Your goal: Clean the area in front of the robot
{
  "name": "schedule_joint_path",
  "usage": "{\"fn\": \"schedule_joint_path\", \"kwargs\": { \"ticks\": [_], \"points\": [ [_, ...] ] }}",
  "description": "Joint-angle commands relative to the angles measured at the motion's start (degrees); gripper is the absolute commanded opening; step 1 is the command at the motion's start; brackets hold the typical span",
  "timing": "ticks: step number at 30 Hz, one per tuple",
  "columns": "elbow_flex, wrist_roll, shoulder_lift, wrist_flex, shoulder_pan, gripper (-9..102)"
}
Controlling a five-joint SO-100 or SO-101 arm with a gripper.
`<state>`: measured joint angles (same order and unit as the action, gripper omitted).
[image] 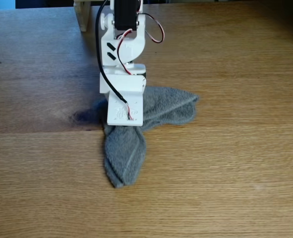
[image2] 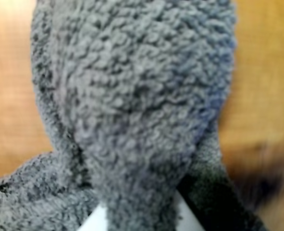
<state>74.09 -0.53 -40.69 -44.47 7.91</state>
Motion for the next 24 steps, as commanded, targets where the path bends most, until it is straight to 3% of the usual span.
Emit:
{"fn": "schedule_joint_path", "kwargs": {
  "ticks": [1, 9, 12, 17, 20, 24],
  "points": [
    [8.61, -0.70, -12.39, -3.78, -5.36, 0],
    [31.55, 2.46, -23.47, 17.23, -21.88, 0],
    [34.37, 5.36, -20.57, 29.27, -23.91, 0],
    [28.83, 12.04, -10.02, 42.36, -21.88, 0],
    [19.07, 14.85, -2.02, 43.24, -18.28, 0],
    [2.37, 14.77, 7.65, 34.37, -11.34, 0]
  ]
}}
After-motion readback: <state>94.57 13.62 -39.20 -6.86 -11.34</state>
